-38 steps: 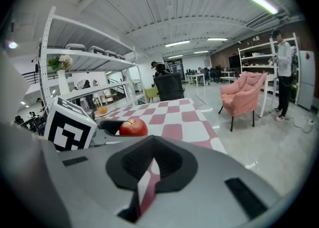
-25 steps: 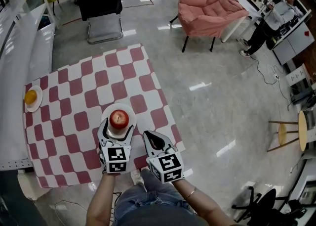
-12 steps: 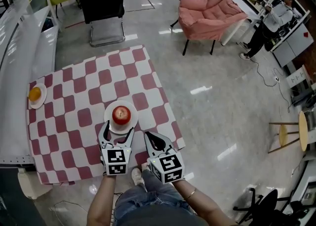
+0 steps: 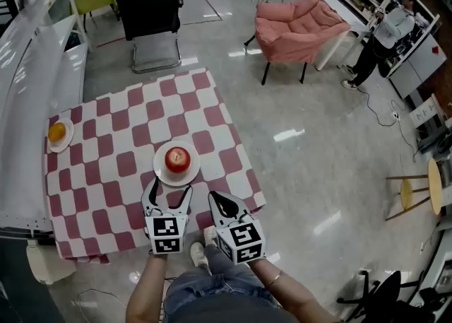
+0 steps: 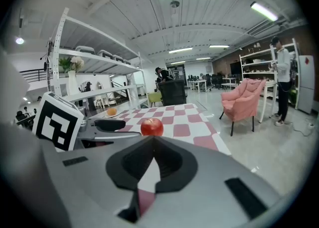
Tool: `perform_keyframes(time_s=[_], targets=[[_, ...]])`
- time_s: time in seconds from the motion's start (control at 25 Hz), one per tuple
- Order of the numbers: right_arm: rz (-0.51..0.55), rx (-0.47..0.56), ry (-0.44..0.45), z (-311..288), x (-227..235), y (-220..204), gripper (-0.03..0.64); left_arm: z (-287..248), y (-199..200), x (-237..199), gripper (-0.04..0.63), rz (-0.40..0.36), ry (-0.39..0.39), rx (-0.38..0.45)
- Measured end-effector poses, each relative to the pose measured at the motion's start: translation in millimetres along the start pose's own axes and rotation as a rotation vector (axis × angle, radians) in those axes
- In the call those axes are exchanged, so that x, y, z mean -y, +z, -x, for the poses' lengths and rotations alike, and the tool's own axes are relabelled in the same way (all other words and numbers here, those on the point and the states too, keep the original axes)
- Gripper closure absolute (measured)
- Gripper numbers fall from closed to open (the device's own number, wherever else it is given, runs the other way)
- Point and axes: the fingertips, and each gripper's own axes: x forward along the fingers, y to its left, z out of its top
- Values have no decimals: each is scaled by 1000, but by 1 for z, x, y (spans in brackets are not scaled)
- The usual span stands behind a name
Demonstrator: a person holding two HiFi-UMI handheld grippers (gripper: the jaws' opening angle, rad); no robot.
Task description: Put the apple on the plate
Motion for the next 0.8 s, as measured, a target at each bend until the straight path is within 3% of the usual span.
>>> perform_keyframes(time_s=[0.36,0.8], targets=[[10,16,4,18,-15,-3,606,28,-4,0,299,56,17,16],[19,32,13,34,-33,-6,606,59,-9,-4,499,126,37,35]])
